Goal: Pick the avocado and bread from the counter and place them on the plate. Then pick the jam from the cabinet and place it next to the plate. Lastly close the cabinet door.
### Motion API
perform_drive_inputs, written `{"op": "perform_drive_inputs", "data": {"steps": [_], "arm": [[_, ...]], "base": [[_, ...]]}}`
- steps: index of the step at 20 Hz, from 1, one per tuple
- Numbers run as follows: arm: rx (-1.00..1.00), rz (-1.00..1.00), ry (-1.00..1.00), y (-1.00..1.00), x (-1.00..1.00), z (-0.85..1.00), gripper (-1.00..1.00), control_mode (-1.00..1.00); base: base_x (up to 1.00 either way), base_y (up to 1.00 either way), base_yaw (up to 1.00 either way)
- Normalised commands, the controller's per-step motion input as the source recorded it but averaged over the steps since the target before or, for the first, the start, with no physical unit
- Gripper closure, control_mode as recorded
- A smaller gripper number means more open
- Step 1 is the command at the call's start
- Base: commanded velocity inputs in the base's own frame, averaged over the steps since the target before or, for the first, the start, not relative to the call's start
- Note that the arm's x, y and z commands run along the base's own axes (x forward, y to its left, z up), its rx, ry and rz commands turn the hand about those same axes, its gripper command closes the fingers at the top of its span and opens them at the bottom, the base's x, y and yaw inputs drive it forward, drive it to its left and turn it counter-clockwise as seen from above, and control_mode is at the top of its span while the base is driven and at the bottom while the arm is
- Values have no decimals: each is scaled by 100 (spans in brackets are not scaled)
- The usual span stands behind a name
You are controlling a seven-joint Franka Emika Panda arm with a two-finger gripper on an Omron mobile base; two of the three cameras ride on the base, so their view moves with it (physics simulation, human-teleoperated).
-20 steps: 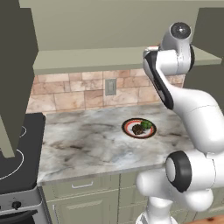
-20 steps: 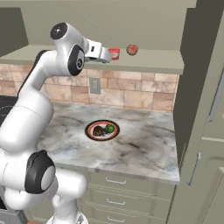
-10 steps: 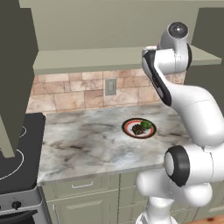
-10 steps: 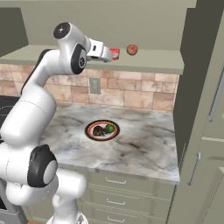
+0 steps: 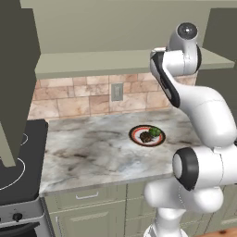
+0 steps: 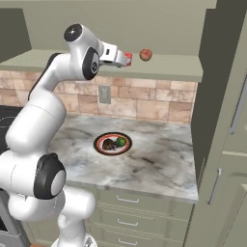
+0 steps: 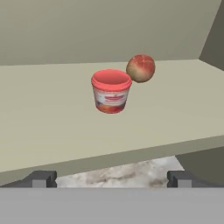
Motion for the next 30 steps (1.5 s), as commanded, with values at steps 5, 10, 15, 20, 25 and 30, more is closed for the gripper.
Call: {"op": "perform_drive_inputs", "data": {"steps": [5,10,15,20,25,30], "arm": [[0,0,1,-4,15,-1,-100,-100],[0,0,3,-3,19,-1,-100,-100],[0,0,4,-6,20,-2,-100,-100],[0,0,2,-6,18,-4,-100,-100],[0,0,1,-5,13,-6,-100,-100],[0,0,1,-2,14,-9,-100,-100]], "base": [[0,0,0],[0,0,0],[0,0,0],[0,0,0],[0,0,0],[0,0,0]]}}
